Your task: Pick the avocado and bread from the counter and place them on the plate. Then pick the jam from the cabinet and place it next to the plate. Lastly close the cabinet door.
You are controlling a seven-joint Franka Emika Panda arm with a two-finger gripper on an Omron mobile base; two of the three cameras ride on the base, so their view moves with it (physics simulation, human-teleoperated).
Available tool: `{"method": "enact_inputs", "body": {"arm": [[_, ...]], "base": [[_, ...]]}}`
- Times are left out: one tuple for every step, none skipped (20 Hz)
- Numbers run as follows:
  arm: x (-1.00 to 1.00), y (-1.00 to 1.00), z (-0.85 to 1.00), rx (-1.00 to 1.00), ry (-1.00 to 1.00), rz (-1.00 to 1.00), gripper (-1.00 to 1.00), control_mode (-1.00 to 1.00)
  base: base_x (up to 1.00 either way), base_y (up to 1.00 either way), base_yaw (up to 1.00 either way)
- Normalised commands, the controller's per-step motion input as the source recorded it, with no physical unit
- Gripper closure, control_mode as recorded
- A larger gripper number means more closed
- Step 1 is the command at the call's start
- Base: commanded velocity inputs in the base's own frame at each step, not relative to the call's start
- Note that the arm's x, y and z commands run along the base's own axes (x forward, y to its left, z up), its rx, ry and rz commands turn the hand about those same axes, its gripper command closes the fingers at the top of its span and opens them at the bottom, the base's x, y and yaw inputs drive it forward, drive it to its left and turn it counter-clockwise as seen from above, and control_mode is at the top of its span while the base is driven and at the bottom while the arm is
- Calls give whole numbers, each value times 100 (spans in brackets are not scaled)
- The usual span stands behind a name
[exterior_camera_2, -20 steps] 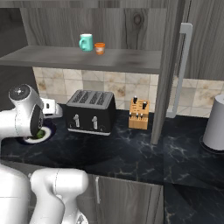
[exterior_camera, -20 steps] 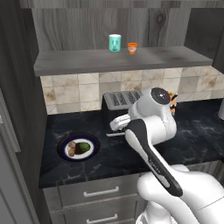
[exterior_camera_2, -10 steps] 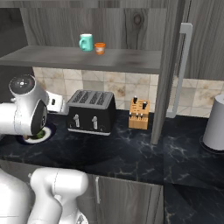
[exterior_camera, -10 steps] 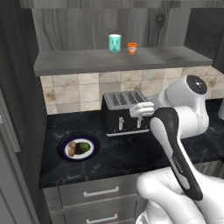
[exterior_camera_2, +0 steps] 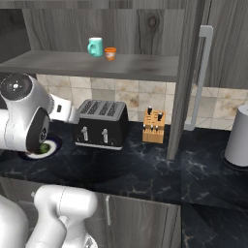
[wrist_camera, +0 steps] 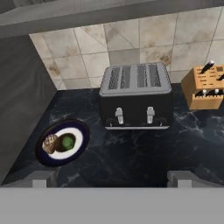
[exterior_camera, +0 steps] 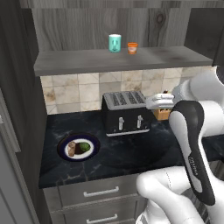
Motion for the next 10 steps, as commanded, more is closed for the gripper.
{"method": "enact_inputs", "body": {"arm": [[-19, -16, 46, 0, -6, 0, -100, -100], [-17, -14, 44, 0, -7, 0, -100, -100], [-15, -13, 44, 0, -7, 0, -100, -100], [-14, -11, 41, 0, -9, 0, -100, -100], [-9, -9, 38, 0, -10, 0, -100, -100], [-4, -7, 34, 0, -9, 0, -100, -100], [0, -4, 30, 0, -9, 0, -100, -100], [0, -2, 29, 0, -10, 0, -100, -100], [0, -1, 28, 0, -11, 0, -100, -100], [0, 0, 25, 0, -13, 0, -100, -100]], "base": [[0, 0, 0], [0, 0, 0], [0, 0, 0], [0, 0, 0], [0, 0, 0], [0, 0, 0], [0, 0, 0], [0, 0, 0], [0, 0, 0], [0, 0, 0]]}}
